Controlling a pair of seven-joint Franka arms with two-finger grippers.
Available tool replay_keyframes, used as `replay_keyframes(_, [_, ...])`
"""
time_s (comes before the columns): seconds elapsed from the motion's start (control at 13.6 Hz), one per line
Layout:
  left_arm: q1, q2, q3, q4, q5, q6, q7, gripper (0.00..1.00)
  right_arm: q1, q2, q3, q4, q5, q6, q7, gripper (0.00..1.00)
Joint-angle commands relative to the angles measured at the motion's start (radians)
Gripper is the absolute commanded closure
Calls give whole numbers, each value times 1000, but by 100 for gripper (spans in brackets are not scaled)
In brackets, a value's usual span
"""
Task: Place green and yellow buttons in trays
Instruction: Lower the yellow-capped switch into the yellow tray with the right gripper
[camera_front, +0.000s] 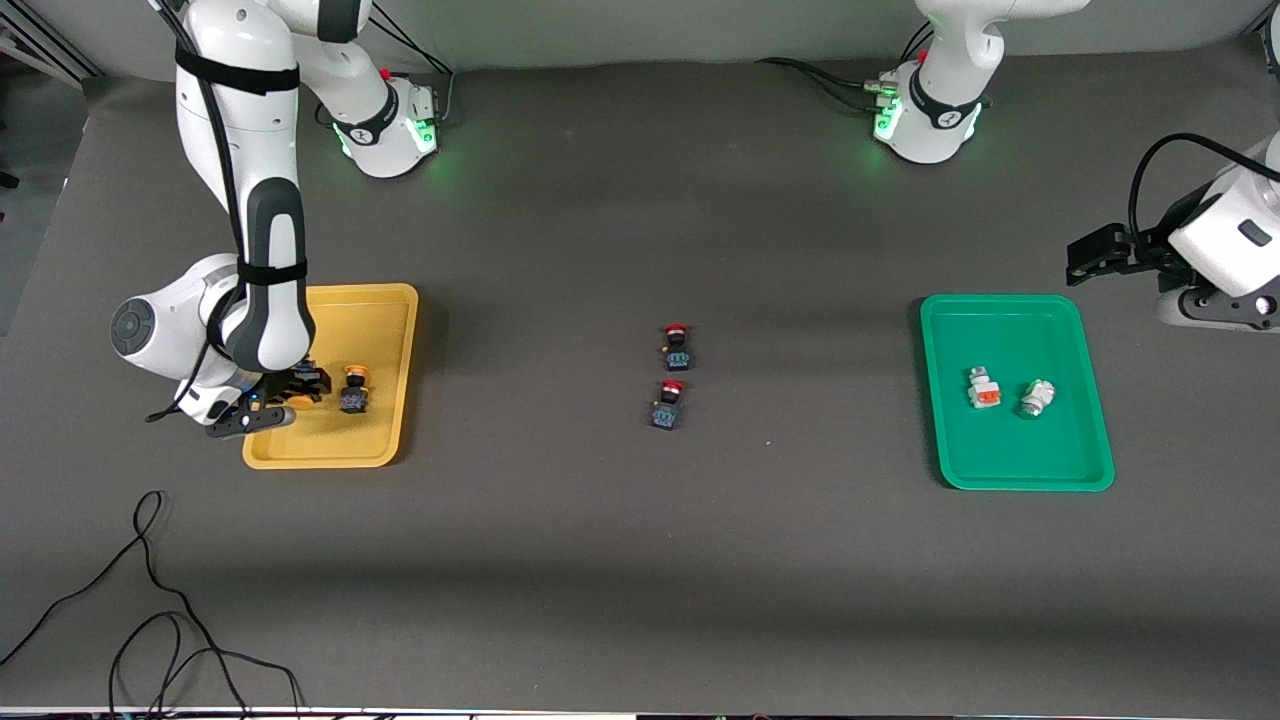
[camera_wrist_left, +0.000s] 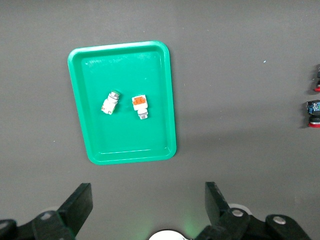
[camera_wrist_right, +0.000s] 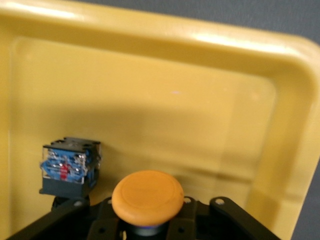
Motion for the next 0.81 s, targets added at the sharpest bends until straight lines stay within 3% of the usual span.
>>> replay_keyframes(0.0, [-17, -10, 5, 5, -5, -7, -7, 0, 3, -11, -8, 6, 20, -1, -34, 0])
replay_keyframes(0.37, [-58, -10, 31, 5, -7, 1, -28, 0, 9, -51, -32, 7, 10, -41, -27, 0])
replay_keyframes(0.59, [-50, -13, 30, 5, -11, 9, -75, 0, 12, -133, -133, 68, -94, -171, -12, 0])
replay_keyframes(0.73, [-49, -14, 30, 5, -21, 10, -94, 0, 11, -135, -213, 194, -179, -342, 69, 0])
